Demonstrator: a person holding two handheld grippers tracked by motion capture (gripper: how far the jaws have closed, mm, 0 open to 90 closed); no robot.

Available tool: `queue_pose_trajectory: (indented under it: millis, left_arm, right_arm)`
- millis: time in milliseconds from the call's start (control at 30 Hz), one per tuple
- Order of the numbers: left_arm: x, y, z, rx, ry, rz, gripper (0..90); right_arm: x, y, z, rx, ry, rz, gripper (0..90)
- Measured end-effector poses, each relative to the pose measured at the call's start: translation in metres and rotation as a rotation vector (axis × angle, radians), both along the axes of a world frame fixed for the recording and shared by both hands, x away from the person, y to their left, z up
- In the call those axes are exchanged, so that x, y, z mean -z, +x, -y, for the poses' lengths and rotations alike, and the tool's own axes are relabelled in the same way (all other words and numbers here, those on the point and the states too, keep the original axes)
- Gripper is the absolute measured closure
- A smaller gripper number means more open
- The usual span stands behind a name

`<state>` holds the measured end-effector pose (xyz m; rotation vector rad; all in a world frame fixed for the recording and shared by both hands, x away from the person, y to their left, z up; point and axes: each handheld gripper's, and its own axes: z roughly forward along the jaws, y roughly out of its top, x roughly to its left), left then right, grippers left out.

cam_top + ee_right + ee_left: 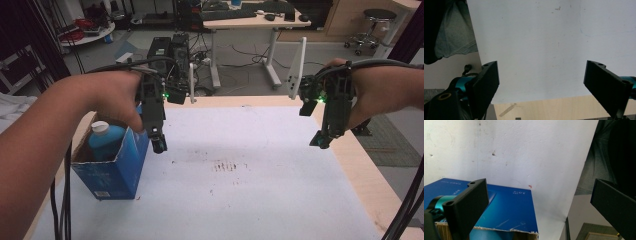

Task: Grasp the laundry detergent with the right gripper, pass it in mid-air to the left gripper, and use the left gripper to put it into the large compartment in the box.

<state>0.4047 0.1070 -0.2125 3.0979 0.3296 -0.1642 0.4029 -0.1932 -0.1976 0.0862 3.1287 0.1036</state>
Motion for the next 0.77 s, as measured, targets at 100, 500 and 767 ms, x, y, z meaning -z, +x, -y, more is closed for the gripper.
queue_pose_trajectory:
  millis: [100, 500, 767]
  left_arm:
    - [0.0001, 0.0006, -0.0001, 0.002, 0.001, 0.005, 1.6]
    - [0.0032, 0.0039, 0.0030, 0.005, 0.000, 0.001, 1.6]
    - [0.0031, 0.0033, 0.0017, 0.000, 0.001, 0.008, 1.6]
  right_arm:
    - [0.0003, 0.0005, 0.0001, -0.002, 0.000, 0.001, 12.3]
    - [0.0027, -0.0008, -0.0052, -0.020, -0.007, 0.011, 12.3]
    - [0.0021, -0.0012, -0.0044, -0.013, -0.001, 0.013, 12.3]
